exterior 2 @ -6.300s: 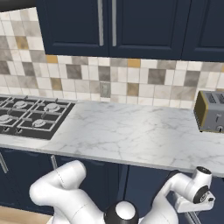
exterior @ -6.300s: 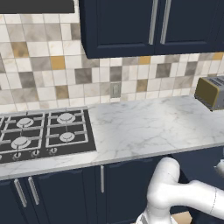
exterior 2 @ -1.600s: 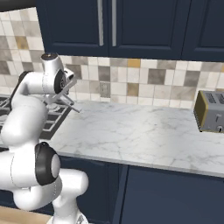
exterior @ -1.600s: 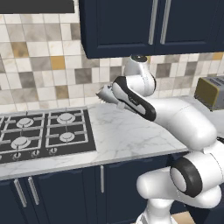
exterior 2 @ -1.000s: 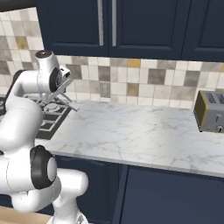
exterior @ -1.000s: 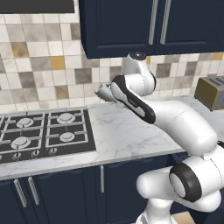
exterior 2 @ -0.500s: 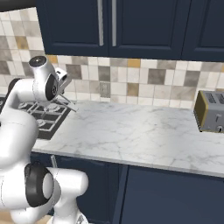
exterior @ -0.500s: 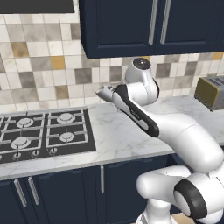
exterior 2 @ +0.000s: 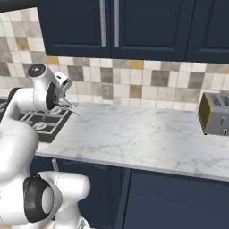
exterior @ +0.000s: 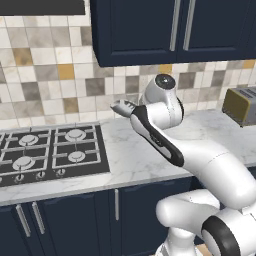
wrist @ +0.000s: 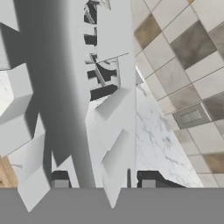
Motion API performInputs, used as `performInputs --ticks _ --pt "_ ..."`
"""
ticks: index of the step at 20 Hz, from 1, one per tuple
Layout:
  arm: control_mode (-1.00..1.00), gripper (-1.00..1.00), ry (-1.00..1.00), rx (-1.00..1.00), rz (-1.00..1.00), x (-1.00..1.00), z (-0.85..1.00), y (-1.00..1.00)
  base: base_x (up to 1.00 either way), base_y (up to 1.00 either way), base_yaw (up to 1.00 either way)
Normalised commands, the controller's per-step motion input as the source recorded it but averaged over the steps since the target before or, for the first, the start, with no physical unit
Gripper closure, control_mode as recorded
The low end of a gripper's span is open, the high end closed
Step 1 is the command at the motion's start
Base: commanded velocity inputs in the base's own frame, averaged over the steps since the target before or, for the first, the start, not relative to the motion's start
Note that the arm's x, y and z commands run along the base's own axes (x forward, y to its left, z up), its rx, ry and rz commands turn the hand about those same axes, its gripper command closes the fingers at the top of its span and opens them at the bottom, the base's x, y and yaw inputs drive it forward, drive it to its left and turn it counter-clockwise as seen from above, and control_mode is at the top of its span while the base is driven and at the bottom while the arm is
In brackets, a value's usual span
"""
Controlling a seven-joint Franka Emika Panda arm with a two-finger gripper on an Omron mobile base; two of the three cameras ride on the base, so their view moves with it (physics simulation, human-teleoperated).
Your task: Take the tongs from the drawer on the right and place them on the dining counter next to the tray containing the hot dog.
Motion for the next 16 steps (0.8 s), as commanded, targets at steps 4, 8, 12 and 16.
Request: performInputs --ticks 4,8,12,16 --pt "-1.00 1.00 -0.02 0.00 0.00 0.00 0.00 0.00 0.00 0.00 0.00" --pt "-1.00 1.00 0.00 0.00 0.00 0.00 0.00 0.00 0.00 0.00 0.00" --pt "-1.00 1.00 -0.01 0.00 0.00 0.00 0.00 0.00 0.00 0.00 0.00" --pt "-1.00 1.00 -0.01 0.00 0.00 0.00 0.00 0.00 0.00 0.00 0.00"
